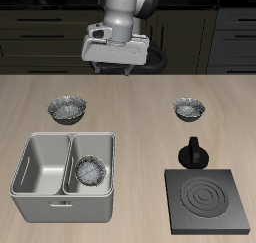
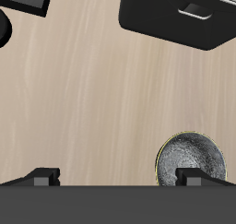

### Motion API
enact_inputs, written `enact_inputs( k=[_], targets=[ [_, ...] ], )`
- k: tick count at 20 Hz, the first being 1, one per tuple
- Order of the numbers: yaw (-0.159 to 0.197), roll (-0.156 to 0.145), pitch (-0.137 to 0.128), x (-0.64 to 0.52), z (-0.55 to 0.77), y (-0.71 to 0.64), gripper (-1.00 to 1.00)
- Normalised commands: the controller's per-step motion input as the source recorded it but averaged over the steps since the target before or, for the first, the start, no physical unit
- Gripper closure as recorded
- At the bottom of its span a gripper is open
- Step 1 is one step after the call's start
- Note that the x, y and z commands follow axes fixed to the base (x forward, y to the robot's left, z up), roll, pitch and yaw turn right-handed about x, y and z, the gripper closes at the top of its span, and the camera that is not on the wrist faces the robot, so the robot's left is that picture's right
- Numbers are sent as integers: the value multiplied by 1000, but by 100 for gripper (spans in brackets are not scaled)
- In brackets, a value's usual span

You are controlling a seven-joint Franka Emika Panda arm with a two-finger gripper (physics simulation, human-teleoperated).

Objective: Turn off the stove and place the smallest bowl in the left side of the drainer and the medium bowl in the right side

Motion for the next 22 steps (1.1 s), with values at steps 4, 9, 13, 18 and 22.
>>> enact_inputs(
  k=[4,9,13,18,22],
  targets=[
    [12,30,-54,-388,46,124,-100],
    [-37,-60,-19,15,37,59,-100],
    [-80,-39,67,160,-111,176,-100],
    [-11,37,-7,-62,1,190,-100],
    [5,4,-1,-41,41,7,-100]
  ],
)
